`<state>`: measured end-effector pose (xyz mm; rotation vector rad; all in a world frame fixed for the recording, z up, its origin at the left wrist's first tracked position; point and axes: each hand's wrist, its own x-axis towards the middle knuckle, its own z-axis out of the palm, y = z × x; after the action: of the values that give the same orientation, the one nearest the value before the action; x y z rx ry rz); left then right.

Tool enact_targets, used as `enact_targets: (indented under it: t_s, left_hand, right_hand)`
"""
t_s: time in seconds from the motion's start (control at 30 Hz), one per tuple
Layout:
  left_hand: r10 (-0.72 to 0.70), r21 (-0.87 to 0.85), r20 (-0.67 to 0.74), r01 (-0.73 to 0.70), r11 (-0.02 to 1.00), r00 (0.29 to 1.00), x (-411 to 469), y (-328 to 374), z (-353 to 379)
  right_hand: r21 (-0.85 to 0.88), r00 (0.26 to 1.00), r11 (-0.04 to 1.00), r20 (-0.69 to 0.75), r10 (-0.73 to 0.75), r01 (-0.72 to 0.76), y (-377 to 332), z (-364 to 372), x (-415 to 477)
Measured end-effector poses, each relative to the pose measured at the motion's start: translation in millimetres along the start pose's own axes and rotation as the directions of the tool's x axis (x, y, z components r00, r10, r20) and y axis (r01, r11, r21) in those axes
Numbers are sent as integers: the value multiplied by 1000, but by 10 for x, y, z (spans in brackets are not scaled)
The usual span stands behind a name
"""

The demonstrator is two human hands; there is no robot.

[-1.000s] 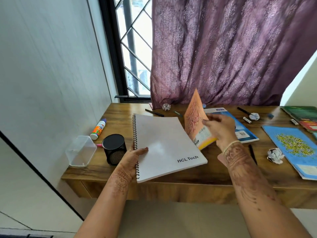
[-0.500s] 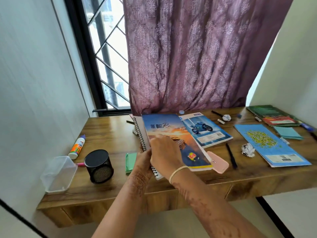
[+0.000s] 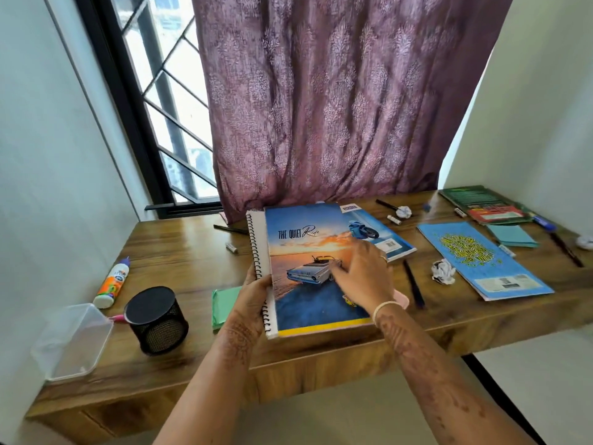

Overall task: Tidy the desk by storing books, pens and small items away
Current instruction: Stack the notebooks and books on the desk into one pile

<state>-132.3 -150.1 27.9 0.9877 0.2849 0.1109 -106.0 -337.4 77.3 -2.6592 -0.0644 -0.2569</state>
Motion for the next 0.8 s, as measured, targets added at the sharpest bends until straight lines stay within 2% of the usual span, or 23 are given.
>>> enact_targets:
  t_s: [0.07, 0.13, 0.2, 0.27, 0.37, 0.47, 0.63, 0.8]
  left_hand:
    - [-9, 32, 4, 8, 999, 1000, 57, -12, 43]
    - [-33, 71, -9, 33, 997, 999, 138, -37, 68]
    - [-48, 123, -36, 52, 991, 998, 239, -76, 110]
    - [-48, 159, -68, 59, 986, 997, 334, -102, 174]
    - [-50, 263, -104, 76, 962, 993, 465, -131, 293]
    - [-25, 356, -82, 53, 933, 996, 610, -187, 384]
    - [-57, 208, -37, 64, 976, 998, 765, -366, 521]
    - [-21, 132, -114, 36, 991, 993, 855, -528, 570]
  right_hand:
    - [199, 980, 967, 152, 128, -157, 242, 34, 235]
    - [420, 959, 880, 258, 120, -223, 398, 82, 388]
    - [554, 958, 800, 274, 86, -230, 508, 95, 500]
    - [613, 965, 758, 251, 79, -221, 613, 117, 626]
    - [639, 965, 734, 249, 85, -229, 795, 244, 849]
    - [654, 968, 725, 242, 70, -215, 956, 352, 1065]
    - [527, 981, 841, 190, 26, -125, 1016, 250, 1302]
    - [485, 976, 867, 216, 8, -114, 1101, 234, 1523]
